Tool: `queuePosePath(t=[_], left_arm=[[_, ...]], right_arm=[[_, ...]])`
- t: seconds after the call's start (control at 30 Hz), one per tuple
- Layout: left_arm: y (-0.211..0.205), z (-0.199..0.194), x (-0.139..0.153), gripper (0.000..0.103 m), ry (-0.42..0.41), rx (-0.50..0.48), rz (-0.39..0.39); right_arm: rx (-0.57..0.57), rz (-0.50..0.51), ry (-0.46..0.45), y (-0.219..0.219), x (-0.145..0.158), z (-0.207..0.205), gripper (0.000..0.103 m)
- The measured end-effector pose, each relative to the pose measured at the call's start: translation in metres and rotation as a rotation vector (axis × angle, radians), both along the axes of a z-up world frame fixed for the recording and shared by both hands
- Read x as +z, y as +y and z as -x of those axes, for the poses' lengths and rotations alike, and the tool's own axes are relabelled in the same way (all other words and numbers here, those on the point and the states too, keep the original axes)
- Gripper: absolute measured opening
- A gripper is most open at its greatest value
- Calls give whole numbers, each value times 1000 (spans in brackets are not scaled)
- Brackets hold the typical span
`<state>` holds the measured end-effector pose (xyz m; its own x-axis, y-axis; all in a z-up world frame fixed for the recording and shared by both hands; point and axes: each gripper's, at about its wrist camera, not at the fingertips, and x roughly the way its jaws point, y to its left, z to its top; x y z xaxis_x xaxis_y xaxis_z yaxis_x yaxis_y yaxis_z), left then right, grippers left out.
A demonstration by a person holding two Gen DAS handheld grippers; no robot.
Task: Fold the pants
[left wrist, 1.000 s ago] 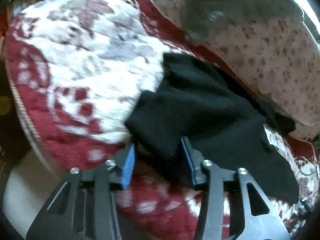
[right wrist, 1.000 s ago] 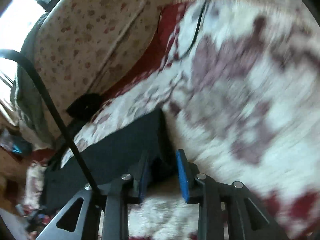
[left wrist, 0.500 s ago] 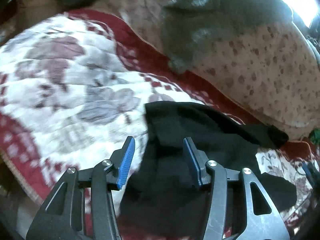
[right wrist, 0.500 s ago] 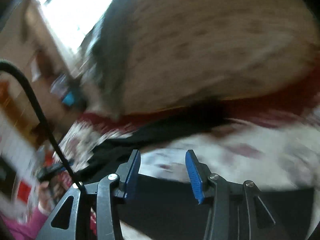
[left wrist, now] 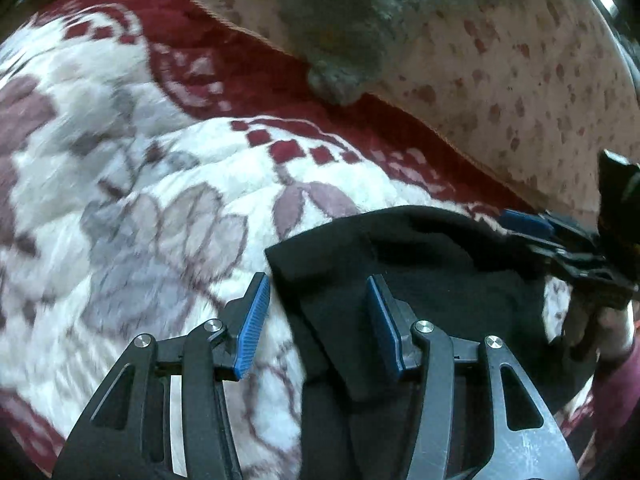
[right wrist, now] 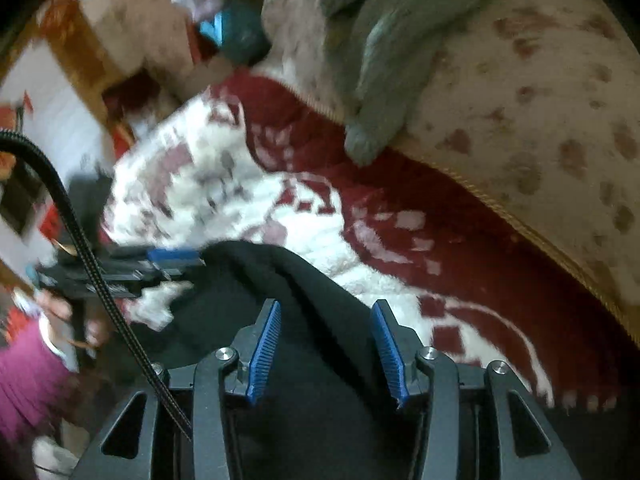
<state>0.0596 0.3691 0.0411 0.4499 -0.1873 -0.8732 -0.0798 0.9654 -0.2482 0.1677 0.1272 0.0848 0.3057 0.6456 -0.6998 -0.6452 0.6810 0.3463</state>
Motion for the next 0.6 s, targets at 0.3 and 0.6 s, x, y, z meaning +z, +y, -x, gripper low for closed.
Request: queuePosePath(t=[0.3, 0.6], left_arm=[[-3, -22, -18, 47, -14, -62, -10], [-18, -47, 14, 14, -134, -67, -150]], right_arm=[[25, 73, -14, 18, -30, -16, 14], [-123, 44, -120, 12, 0, -26, 8]])
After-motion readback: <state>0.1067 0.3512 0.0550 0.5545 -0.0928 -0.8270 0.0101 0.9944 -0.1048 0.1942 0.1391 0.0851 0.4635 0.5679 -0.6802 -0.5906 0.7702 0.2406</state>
